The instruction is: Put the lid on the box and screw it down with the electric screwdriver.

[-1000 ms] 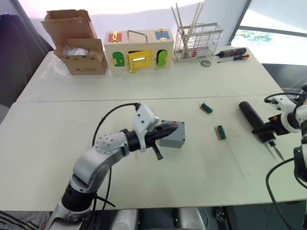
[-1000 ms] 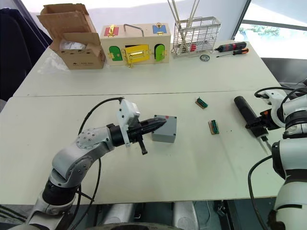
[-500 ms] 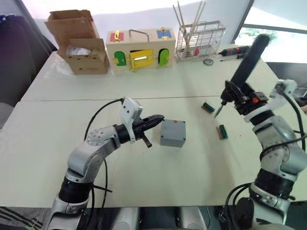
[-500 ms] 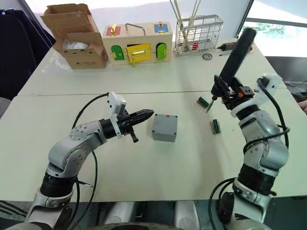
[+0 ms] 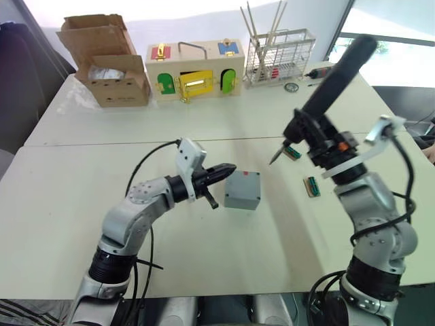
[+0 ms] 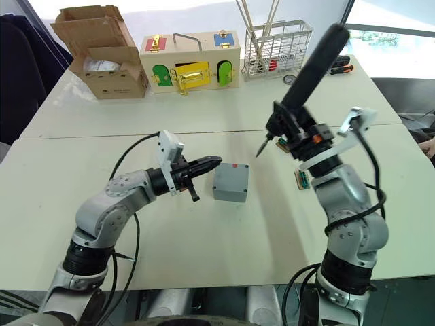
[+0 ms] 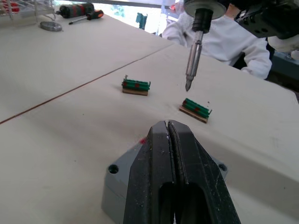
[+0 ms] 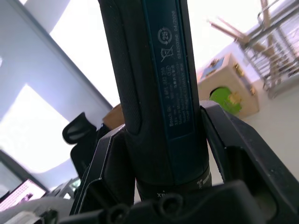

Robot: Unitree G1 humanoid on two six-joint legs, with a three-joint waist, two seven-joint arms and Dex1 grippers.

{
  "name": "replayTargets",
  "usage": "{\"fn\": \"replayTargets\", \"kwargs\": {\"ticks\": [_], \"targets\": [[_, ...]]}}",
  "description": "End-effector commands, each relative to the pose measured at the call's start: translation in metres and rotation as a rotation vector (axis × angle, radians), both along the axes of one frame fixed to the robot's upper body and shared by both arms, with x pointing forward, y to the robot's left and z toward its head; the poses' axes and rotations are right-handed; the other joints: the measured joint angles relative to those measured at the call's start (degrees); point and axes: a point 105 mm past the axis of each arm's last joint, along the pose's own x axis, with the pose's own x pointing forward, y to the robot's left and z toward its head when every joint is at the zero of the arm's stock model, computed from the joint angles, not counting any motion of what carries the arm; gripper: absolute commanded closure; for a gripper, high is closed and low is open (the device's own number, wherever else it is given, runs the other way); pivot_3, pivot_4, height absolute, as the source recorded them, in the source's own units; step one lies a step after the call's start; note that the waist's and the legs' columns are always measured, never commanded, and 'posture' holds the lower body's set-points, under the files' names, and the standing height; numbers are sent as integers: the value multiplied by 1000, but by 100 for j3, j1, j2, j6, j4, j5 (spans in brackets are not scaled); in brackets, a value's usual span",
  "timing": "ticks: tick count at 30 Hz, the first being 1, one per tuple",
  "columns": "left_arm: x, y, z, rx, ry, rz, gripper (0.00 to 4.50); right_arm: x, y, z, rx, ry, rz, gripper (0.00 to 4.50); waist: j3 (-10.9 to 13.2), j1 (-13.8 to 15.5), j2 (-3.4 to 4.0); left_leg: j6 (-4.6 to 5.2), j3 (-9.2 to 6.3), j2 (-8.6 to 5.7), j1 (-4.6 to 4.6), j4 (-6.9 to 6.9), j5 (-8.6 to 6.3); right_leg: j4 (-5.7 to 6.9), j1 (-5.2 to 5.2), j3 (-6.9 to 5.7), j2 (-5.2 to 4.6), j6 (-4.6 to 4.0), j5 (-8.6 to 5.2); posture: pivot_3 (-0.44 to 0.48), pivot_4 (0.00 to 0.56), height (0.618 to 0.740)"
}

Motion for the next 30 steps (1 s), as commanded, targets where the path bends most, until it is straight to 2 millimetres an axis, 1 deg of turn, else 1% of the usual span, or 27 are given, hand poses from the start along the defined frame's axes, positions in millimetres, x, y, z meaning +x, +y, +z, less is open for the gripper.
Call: {"fn": "replayTargets", "kwargs": {"ticks": [1,7,12,17,21,30], "targets": [[-1,-5,2,8,-45,-11,4500,-5,4,15,-27,-99,5,2568,0,-13,0,0,-1,-1,0,0,0,0,0,-1,0,0,0,0,150,734],[0,-7,-13,51,-48,-13,4500,-1,4,10,-69,-103,-3,2568,0,-34,0,0,0,-2,0,-3,0,-1,0,-1,0,0,0,0,150,734],[2,-8,-17,54,-48,-4,4500,1,8,8,-85,-102,1,2568,0,-34,0,0,0,0,0,-3,0,-1,-2,-1,1,0,0,0,150,734],[0,-10,-21,60,-38,-18,4500,2,9,7,-105,-103,-2,2568,0,-31,0,0,0,0,0,-3,0,-1,-1,0,1,0,0,0,150,734],[-6,-11,-31,101,7,-56,4500,5,9,6,-126,-104,-10,2568,0,-33,0,0,0,-1,0,-3,0,-2,-1,-1,1,0,0,0,150,734],[-8,-12,-33,121,11,-66,4500,10,10,2,-137,-99,-11,2568,0,-31,0,0,-1,0,1,-2,0,-2,1,-1,1,0,0,0,150,734]]}}
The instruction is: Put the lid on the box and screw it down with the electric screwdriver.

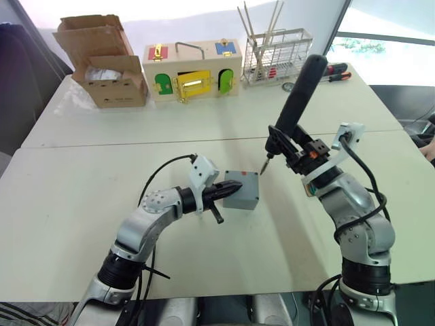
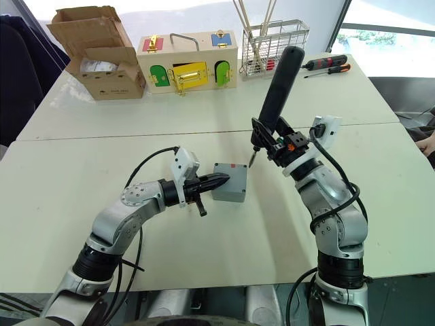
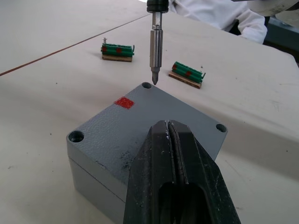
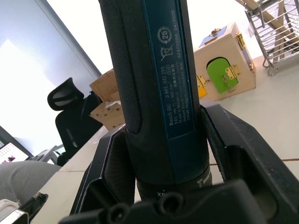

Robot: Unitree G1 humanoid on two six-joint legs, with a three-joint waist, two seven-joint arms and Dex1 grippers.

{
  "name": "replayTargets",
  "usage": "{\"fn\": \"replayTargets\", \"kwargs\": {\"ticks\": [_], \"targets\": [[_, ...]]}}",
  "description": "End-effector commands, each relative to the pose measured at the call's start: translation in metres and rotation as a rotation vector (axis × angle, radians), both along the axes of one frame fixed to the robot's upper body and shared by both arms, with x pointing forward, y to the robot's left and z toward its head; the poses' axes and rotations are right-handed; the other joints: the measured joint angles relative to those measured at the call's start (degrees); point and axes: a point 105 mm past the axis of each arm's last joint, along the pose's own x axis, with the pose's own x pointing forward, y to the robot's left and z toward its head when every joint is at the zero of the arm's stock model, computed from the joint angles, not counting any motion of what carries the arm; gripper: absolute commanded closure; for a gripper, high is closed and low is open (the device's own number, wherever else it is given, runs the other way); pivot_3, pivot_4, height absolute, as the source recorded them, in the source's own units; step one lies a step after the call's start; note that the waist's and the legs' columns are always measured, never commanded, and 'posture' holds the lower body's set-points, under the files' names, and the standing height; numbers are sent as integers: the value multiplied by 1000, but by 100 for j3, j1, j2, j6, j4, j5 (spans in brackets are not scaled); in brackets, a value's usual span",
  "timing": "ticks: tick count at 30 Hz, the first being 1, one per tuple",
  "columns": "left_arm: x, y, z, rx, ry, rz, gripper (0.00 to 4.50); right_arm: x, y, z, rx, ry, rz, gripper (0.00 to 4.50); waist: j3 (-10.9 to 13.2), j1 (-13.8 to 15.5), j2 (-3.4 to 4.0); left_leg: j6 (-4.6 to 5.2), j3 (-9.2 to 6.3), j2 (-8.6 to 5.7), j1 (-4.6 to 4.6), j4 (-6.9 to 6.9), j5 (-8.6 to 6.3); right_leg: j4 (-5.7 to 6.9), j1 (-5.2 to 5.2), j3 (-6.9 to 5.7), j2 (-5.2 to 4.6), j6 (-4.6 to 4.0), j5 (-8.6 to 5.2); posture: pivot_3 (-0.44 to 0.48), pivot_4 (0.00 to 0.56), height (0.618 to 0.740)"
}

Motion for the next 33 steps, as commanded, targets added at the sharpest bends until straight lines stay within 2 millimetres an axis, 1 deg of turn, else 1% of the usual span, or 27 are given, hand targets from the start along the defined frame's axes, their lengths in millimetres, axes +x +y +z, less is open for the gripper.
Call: {"fn": "replayTargets", "kwargs": {"ticks": [1,11,15,17,24,29,33], "targets": [[-5,-2,-5,21,14,-17,4500,-4,3,22,1,-105,12,2568,0,0,0,0,0,0,0,0,0,0,0,0,0,0,0,0,150,734],[-4,-1,-7,23,8,-8,4500,-2,6,26,14,-118,26,2568,0,0,0,0,-1,1,0,0,0,0,0,0,0,0,0,0,150,734],[-4,1,-8,26,7,-4,4500,-2,6,34,35,-138,32,2568,0,-4,0,0,-1,1,0,0,0,0,0,0,0,0,0,0,150,734],[-4,1,-8,26,7,-3,4500,-3,7,34,34,-139,38,2568,0,-4,0,0,-1,1,0,0,0,0,0,0,0,0,0,0,150,734],[-4,2,-8,29,4,-4,4500,-5,12,28,7,-117,60,2568,0,-2,0,0,-1,1,0,0,0,-1,0,0,0,0,0,0,150,734],[-4,2,-8,31,2,0,4500,-3,11,23,-7,-106,53,2568,0,-1,0,0,-1,1,0,0,0,-1,0,0,0,0,0,0,150,734],[-4,3,-8,32,-1,4,4500,-2,11,15,-36,-87,55,2568,0,0,0,0,-1,1,0,0,0,-1,0,0,0,0,0,0,150,734]]}}
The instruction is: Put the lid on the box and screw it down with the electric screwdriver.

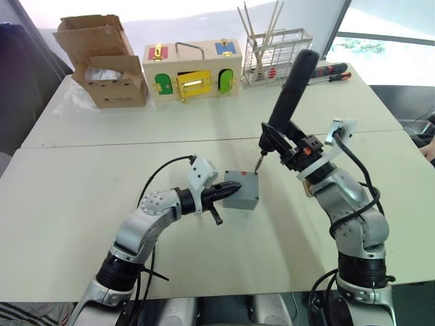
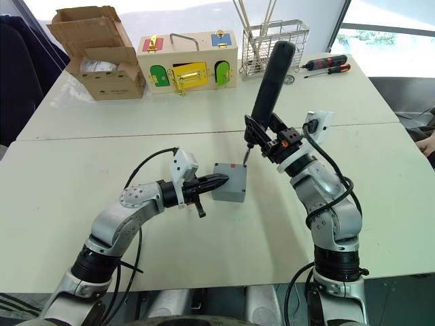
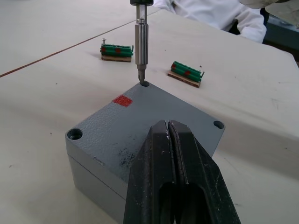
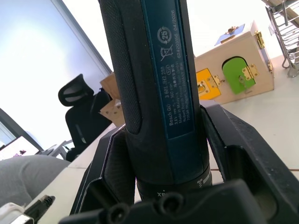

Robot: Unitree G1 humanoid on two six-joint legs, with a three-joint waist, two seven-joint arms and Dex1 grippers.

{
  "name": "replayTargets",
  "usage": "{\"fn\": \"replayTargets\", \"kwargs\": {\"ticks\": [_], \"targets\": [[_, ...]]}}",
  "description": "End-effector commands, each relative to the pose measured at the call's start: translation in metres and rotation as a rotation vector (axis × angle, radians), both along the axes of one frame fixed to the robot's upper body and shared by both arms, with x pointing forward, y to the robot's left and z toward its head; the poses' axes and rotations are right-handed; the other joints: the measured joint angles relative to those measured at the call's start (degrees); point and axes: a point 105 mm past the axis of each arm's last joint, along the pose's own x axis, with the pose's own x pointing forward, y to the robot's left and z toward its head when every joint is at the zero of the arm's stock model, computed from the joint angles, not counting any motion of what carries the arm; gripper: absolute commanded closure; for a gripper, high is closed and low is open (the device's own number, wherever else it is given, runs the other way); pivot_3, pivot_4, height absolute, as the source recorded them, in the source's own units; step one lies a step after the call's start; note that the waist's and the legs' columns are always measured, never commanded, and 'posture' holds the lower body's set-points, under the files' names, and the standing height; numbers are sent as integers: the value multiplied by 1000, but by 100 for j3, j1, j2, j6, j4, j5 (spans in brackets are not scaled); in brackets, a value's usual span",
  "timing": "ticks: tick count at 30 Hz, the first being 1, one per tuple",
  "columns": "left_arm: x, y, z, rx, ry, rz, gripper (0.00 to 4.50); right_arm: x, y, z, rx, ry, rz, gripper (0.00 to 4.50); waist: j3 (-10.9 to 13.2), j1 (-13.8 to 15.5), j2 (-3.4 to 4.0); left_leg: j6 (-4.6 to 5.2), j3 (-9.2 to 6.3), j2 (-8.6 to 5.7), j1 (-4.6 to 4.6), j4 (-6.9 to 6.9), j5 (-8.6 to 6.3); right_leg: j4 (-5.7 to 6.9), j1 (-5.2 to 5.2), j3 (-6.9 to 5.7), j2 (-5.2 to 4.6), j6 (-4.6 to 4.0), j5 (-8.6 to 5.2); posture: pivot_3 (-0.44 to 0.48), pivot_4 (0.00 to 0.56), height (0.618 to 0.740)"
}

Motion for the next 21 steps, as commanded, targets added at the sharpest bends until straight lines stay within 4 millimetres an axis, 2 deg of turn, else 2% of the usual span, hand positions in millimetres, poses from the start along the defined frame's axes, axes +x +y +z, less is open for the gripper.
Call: {"fn": "replayTargets", "kwargs": {"ticks": [1,12,17,21], "targets": [[-2,1,-7,30,12,4,4500,-6,1,11,-19,-75,9,2568,0,-3,0,0,0,-1,0,0,0,0,0,0,0,0,0,0,150,734],[-2,3,-7,32,11,9,4500,-3,4,-1,-75,-68,2,2568,-1,-1,-1,0,0,0,8,0,0,-3,6,0,0,0,0,0,150,734],[-3,3,-8,18,33,13,4500,-8,18,-12,-112,-69,35,2568,-4,-1,-4,1,-1,-1,21,-2,-1,-4,19,-1,0,0,0,0,150,734],[-2,4,-12,27,48,16,4500,-10,28,-18,-127,-74,50,2568,-6,-3,-4,24,1,-1,78,-18,-15,-17,71,-2,1,1,-2,0,150,734]]}}
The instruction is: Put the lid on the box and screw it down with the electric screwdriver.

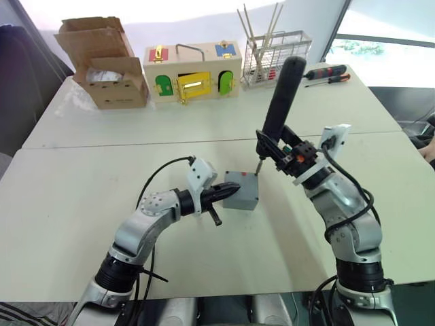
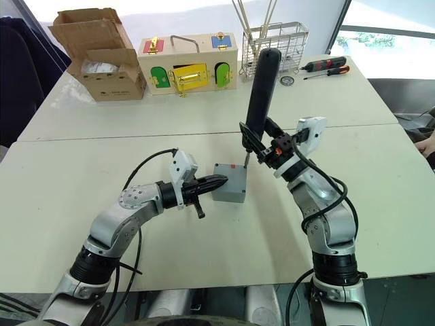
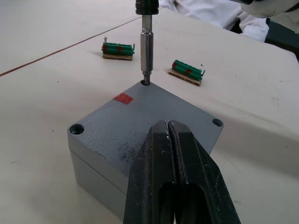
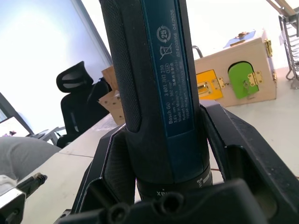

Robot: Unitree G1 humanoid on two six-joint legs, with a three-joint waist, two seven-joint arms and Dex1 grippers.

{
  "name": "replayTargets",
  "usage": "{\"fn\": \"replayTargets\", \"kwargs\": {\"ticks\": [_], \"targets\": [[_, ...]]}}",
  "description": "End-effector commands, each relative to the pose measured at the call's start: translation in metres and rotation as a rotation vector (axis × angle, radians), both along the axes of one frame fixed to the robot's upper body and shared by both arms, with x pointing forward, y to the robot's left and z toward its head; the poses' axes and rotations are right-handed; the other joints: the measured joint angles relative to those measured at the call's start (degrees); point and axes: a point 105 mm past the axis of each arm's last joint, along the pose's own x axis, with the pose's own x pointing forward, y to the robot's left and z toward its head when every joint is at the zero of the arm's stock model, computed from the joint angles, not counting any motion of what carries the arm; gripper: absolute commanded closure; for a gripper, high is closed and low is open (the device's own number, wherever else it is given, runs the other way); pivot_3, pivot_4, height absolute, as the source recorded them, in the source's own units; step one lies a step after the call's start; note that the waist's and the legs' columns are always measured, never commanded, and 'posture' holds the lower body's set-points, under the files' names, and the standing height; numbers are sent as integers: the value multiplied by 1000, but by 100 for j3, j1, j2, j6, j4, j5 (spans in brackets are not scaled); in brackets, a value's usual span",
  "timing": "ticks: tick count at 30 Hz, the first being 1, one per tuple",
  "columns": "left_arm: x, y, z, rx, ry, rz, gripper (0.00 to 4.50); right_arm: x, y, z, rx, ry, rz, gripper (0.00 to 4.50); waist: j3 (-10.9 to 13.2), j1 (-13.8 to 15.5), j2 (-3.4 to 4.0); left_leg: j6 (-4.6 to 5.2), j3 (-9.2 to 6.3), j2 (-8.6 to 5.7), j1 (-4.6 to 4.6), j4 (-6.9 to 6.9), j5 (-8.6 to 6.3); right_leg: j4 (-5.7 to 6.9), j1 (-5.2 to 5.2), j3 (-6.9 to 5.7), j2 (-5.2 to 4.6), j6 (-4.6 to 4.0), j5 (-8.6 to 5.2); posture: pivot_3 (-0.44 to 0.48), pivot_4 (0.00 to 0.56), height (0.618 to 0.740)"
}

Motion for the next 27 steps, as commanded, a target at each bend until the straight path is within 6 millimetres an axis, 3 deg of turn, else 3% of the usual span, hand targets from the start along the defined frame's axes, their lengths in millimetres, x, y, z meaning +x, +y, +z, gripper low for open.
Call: {"fn": "replayTargets", "kwargs": {"ticks": [1,8,14,20,27], "targets": [[-1,2,-9,23,31,7,4500,-5,17,-10,-24,8,43,2568,-3,-2,0,10,2,0,7,0,-6,0,5,0,0,0,-1,0,150,734],[-2,3,-10,25,40,11,4500,-8,28,-21,-50,2,34,2568,-35,-2,-4,-4,1,2,8,0,0,1,5,0,2,1,-1,0,150,734],[-3,3,-12,22,51,16,4500,-9,14,-41,-63,33,-59,2568,-86,2,-9,-3,0,2,9,-3,-3,0,6,0,2,0,-1,0,150,734],[-3,2,-12,18,53,17,4500,-7,1,-44,15,43,-139,2568,-114,3,-19,5,1,3,16,-3,-7,-3,15,0,2,0,-1,0,150,734],[-3,2,-13,18,56,18,4500,-11,4,-48,-8,36,-152,2568,-120,6,-19,7,-1,4,17,-3,-9,-3,15,0,2,0,-2,0,150,734]]}}
